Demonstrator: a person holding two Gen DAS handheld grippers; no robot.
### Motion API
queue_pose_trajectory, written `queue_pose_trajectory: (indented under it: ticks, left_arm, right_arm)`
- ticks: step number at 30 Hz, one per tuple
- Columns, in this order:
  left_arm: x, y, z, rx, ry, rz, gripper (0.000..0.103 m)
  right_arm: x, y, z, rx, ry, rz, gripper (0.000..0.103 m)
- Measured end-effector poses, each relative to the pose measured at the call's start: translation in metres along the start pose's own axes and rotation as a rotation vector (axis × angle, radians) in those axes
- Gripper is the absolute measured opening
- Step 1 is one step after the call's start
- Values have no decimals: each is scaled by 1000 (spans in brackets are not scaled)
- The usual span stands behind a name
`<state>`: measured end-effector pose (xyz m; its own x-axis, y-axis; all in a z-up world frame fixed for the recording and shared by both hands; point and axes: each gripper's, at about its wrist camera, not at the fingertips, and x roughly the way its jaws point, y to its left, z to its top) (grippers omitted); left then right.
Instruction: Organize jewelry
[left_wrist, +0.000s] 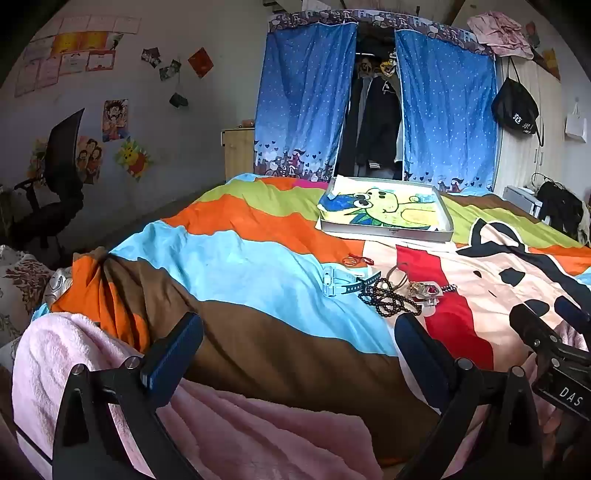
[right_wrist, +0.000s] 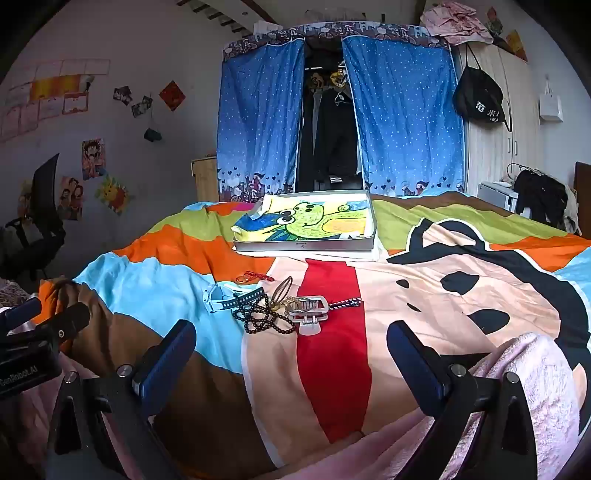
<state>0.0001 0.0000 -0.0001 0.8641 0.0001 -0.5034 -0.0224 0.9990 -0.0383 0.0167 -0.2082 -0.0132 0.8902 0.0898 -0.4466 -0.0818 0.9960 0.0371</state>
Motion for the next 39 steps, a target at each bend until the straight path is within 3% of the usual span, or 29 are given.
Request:
queue_pose_trajectory:
  ticks: [39]
  left_arm:
    - [0,0,0,-1,0,-2,102]
  right_arm:
    - [-1,-3,0,5,3,1,103]
